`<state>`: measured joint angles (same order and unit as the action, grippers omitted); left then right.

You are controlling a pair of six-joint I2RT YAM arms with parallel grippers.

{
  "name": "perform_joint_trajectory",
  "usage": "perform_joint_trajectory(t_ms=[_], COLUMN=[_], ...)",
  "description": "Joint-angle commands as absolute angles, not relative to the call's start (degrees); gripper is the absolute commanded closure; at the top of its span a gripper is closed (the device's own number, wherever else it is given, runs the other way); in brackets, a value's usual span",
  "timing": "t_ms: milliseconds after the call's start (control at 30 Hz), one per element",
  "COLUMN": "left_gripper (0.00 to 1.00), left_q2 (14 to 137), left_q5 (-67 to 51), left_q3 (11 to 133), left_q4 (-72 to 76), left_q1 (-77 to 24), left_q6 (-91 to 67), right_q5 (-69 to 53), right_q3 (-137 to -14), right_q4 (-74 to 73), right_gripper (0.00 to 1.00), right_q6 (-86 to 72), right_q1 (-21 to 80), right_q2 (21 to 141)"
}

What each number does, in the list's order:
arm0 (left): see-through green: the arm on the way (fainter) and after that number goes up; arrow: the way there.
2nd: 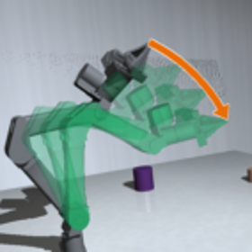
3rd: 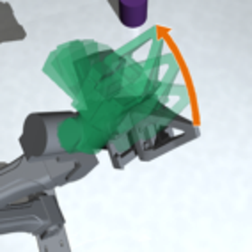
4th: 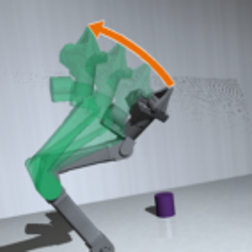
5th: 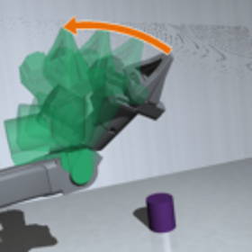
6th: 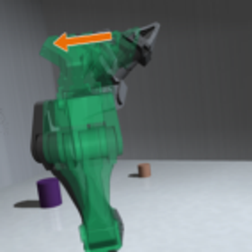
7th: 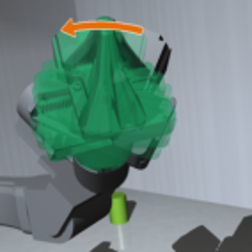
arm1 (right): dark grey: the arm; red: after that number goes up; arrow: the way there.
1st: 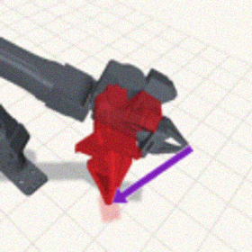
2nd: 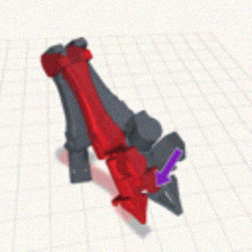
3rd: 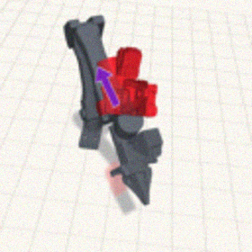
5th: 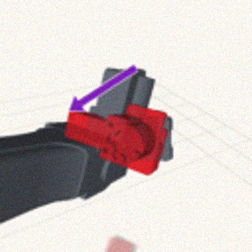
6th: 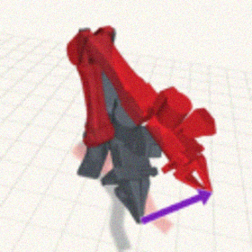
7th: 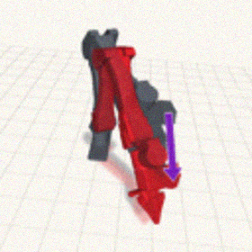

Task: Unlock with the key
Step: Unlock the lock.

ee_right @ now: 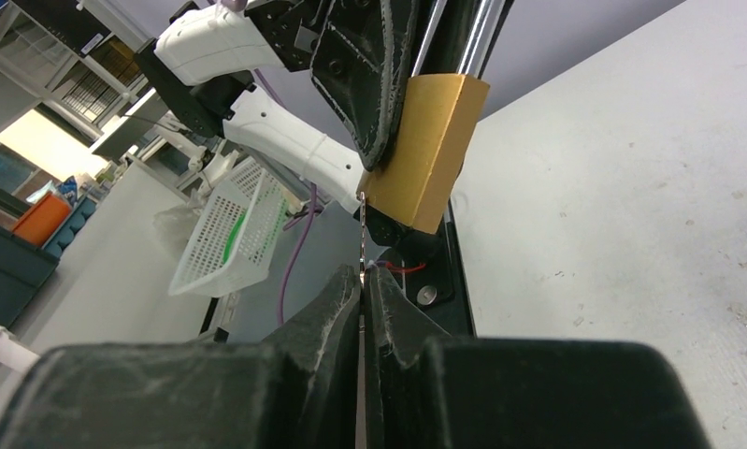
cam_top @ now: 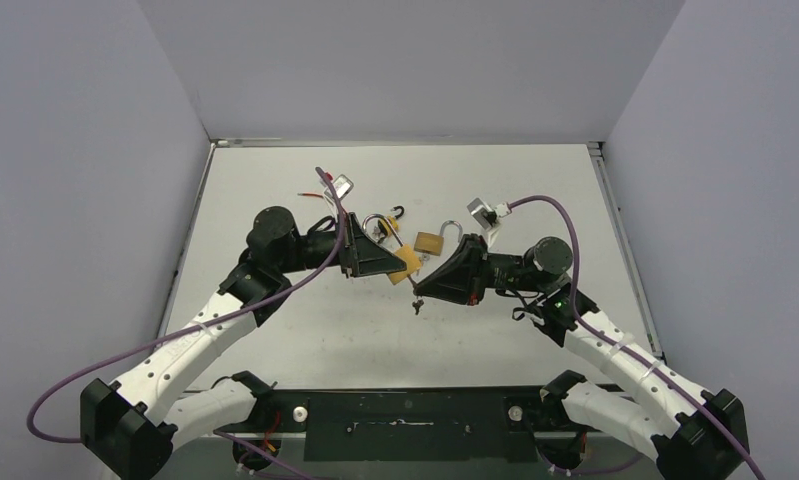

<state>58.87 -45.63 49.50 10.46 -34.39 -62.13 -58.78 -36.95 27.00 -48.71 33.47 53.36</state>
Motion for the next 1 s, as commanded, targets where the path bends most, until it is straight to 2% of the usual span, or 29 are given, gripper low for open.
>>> perform_joint_trajectory(t_ms=[0, 333, 967], left_gripper=[1.00, 1.00, 1.00], left_q2=[58.2, 58.0, 58.4], left_q5=[-47.4, -48.2, -48.8], left_q3=[53.5, 52.8, 52.2], left_q4=[20.1, 22.9, 22.1], left_q1=[-34.1, -33.8, -33.7], left_q6=[-67.7, -69.6, -67.8], right_q5=[-58.4, -56.7, -58.8], right_q3=[-37.6, -38.9, -38.9], right_q4=[27.9, 25.1, 29.3], right_gripper=[1.00, 1.00, 1.00], right_q6=[-46.9, -46.1, -46.5], right_q1=[34.3, 34.4, 35.0], right_q2=[53.2, 53.4, 50.7])
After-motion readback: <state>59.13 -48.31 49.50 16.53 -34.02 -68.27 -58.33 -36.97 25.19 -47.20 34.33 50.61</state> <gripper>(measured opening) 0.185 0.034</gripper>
